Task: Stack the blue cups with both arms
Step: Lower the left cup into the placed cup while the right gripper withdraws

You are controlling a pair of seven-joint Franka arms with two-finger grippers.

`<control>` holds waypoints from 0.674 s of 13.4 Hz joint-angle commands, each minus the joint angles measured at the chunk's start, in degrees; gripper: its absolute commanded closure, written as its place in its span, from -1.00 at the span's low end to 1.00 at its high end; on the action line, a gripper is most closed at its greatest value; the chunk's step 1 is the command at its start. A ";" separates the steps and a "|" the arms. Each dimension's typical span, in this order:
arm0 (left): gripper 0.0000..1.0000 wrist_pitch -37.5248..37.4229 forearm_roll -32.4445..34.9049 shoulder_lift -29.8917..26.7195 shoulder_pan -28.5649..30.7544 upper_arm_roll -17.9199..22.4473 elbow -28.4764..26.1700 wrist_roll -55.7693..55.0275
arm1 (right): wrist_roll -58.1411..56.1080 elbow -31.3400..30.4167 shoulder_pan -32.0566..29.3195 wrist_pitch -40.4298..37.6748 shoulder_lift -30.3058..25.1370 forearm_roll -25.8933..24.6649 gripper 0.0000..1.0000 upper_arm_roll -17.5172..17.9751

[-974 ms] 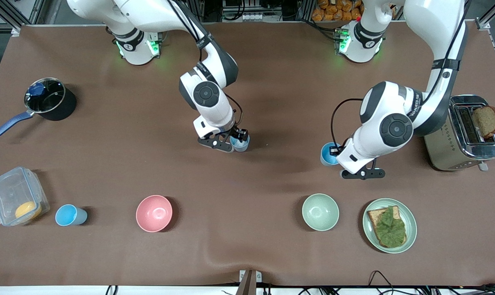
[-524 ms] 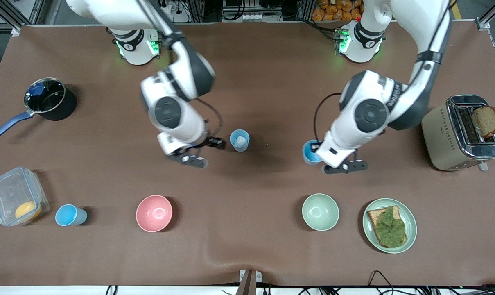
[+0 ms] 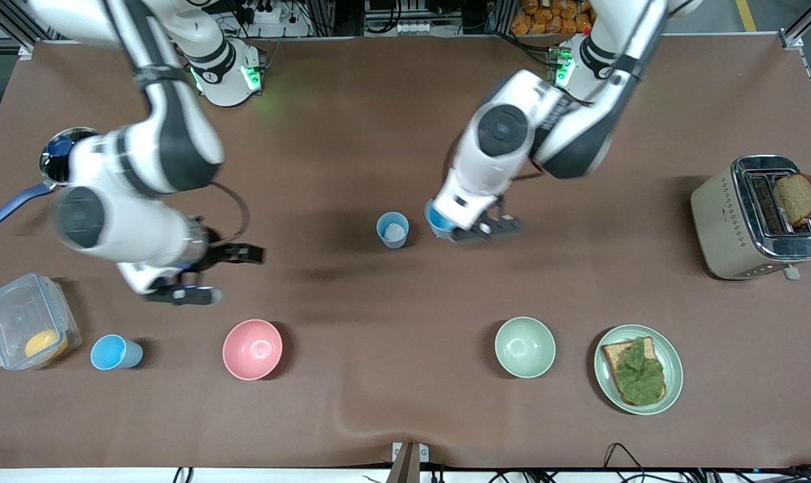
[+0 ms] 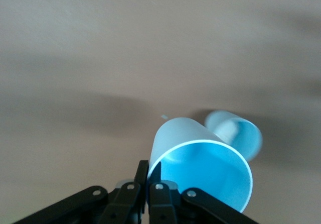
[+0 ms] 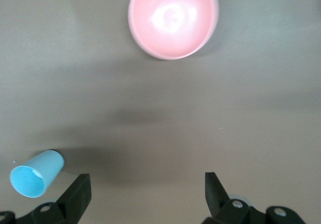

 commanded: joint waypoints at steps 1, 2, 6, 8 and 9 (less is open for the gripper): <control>1.00 5.08 -1.63 2.23 -3.01 0.55 0.64 -6.01 | -3.53 -0.55 -4.71 -3.78 -4.26 -2.61 -1.00 1.15; 1.00 6.40 -1.63 3.37 -4.24 0.55 0.64 -6.64 | -3.54 0.23 -5.25 -4.84 -5.06 -4.98 -1.00 1.23; 1.00 11.68 -1.55 6.54 -6.27 0.55 0.64 -8.66 | -3.45 6.64 -5.95 -11.25 -4.89 -11.24 -1.00 1.24; 1.00 13.26 -1.55 7.95 -6.45 0.55 0.64 -8.66 | -3.62 10.33 -7.52 -15.20 -5.15 -10.81 -1.00 0.80; 1.00 13.97 -1.55 8.74 -7.06 0.55 0.64 -8.66 | -3.62 12.70 -9.10 -17.05 -5.15 -10.72 -1.00 1.06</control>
